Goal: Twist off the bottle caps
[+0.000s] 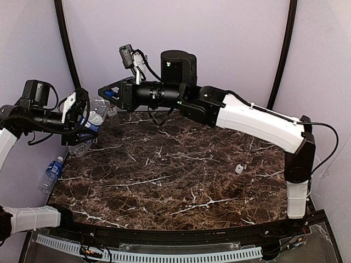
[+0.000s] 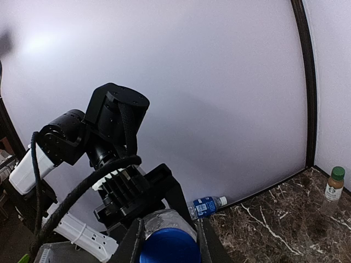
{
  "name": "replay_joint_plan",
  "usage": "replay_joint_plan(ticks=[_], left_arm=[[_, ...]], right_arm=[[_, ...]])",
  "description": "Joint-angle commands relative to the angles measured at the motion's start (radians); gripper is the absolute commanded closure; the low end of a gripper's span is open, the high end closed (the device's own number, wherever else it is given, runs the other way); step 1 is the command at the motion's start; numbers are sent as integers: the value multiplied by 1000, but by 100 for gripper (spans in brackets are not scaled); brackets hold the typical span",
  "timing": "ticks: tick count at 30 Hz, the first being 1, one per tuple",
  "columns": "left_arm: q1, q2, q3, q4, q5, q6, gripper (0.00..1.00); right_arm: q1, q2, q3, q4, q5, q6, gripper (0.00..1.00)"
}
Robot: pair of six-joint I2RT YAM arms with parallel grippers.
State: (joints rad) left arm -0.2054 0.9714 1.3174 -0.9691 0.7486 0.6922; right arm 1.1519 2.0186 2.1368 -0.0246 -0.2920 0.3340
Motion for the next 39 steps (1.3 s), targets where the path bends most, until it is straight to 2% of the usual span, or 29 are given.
replay_joint_plan(ticks=[1, 2, 3, 5, 7, 9, 11, 15, 16, 19, 20, 22, 25, 30, 36, 39], left_arm=[[-7, -6, 7, -12, -6, 9, 52], [-6, -7, 10, -9, -33, 13, 53], [-7, -9, 17, 2, -57, 25, 53], [-9, -11, 32, 43, -159, 65, 53], [-29, -16, 48, 136, -322, 119, 55], [-64, -25, 54, 265, -573, 185, 56], [-103, -32, 49, 386, -727, 286, 58], [-218, -77, -52, 626, -965, 578, 58], [-264, -97, -107, 725, -997, 695, 58], [-371, -118, -215, 917, -1114, 899, 58], [-385, -117, -228, 991, -1130, 974, 59], [-411, -106, -239, 1043, -1167, 1018, 60], [-423, -92, -224, 1047, -1199, 1001, 62], [-426, -91, -230, 1045, -1201, 990, 62], [-434, -106, -245, 1037, -1187, 992, 63], [-437, -110, -249, 1035, -1185, 1003, 64]], right_arm=[[6, -49, -6, -8, 4, 28, 55], [3, -56, -12, -27, 11, 36, 25], [-2, -69, -25, -40, 13, 44, 8], [-11, -108, -76, -34, 6, 70, 2], [-20, -148, -145, 9, 12, 118, 1], [-26, -171, -191, 50, 24, 178, 2], [-33, -176, -208, 56, 49, 215, 3], [-47, -170, -208, 58, 92, 254, 7], [-51, -162, -199, 62, 90, 267, 8], [-58, -129, -157, 89, 42, 289, 10], [-58, -119, -142, 90, 32, 290, 11], [-58, -110, -132, 91, 21, 294, 15], [-59, -120, -155, 96, 24, 302, 23], [-65, -141, -211, 108, 42, 315, 27], [-109, -120, -201, 121, -29, 341, 28], [-111, -108, -178, 132, -45, 337, 37]])
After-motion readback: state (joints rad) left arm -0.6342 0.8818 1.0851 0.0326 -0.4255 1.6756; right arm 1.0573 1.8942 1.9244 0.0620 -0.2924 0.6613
